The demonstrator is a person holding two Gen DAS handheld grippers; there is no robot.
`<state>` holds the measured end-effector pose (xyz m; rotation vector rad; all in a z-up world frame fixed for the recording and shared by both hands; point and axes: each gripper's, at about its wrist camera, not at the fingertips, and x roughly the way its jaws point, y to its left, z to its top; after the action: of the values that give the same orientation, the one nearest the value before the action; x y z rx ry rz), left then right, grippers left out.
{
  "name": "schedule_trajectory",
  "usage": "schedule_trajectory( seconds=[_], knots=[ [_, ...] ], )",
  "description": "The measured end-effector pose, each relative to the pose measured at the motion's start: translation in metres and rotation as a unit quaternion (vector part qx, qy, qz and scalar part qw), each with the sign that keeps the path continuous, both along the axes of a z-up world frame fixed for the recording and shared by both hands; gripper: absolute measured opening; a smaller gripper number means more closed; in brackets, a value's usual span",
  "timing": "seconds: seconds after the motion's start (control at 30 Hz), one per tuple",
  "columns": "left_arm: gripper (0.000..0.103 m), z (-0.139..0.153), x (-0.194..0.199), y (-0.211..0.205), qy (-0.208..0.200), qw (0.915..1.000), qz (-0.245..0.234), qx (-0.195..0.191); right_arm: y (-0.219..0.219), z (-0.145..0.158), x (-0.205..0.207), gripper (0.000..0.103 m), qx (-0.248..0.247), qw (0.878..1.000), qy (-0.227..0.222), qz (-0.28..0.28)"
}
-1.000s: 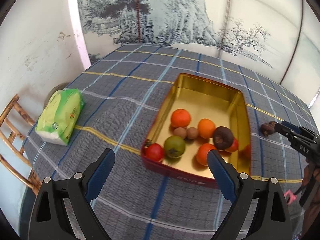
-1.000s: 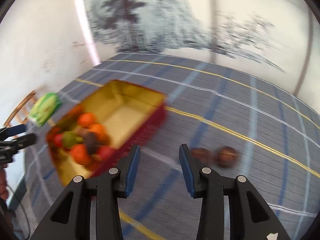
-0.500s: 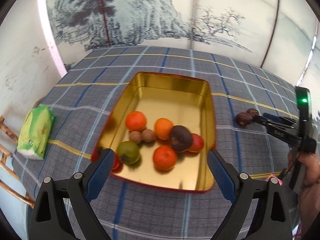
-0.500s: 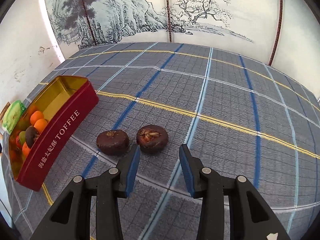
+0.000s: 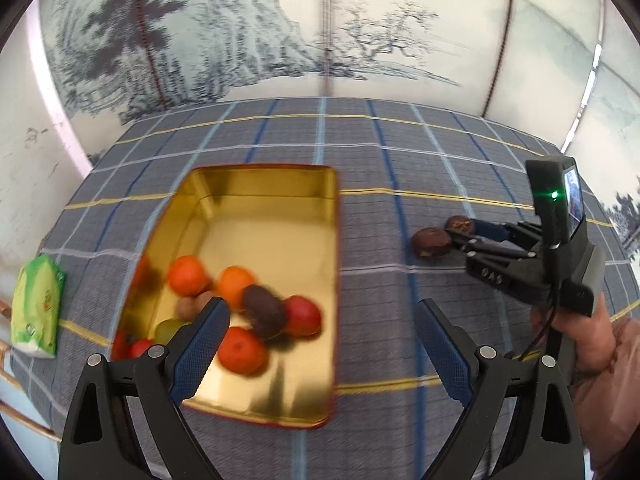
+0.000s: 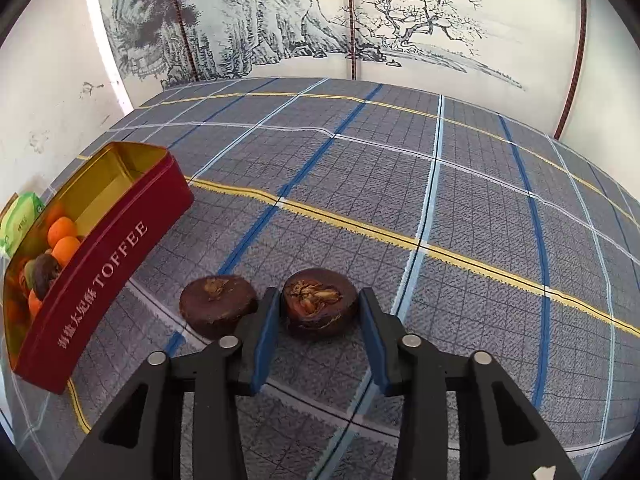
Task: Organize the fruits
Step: 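Move the right gripper to the two brown fruits and grasp one, then grasp the other brown fruit with the left gripper while the right holds its fruit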
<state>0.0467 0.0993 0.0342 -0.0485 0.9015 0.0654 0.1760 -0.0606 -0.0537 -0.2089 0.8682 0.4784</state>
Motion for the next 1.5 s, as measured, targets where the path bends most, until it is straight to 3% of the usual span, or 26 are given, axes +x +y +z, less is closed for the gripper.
schedule_trajectory(
  seconds=[0.33, 0.6, 0.67, 1.2, 1.3, 1.5],
  knots=[
    [0.093, -0.013, 0.035, -0.061, -0.008, 0.9979, -0.062, -0.018, -0.064, 0.002, -0.008, 0.036, -0.003, 0.998, -0.005, -0.06],
    [0.091, -0.036, 0.069, -0.082, 0.017, 0.9972, -0.064, -0.033, -0.115, 0.004, -0.015, 0.036, -0.008, 0.994, -0.005, -0.107],
    [0.082, -0.042, 0.079, -0.082, 0.02, 0.9975, -0.058, -0.035, -0.121, 0.004, -0.015, 0.036, 0.0, 0.993, -0.003, -0.117],
    [0.056, -0.074, 0.118, -0.08, 0.046, 0.9968, -0.048, -0.043, -0.124, 0.004, -0.013, 0.039, 0.002, 0.993, -0.002, -0.115],
    [0.044, -0.077, 0.12, -0.082, 0.049, 0.9967, -0.053, -0.038, -0.123, 0.004, -0.013, 0.039, 0.002, 0.993, -0.002, -0.116],
    [0.043, -0.078, 0.116, -0.083, 0.051, 0.9968, -0.052, -0.031, -0.124, 0.004, -0.013, 0.039, 0.002, 0.993, -0.002, -0.116]
  ],
)
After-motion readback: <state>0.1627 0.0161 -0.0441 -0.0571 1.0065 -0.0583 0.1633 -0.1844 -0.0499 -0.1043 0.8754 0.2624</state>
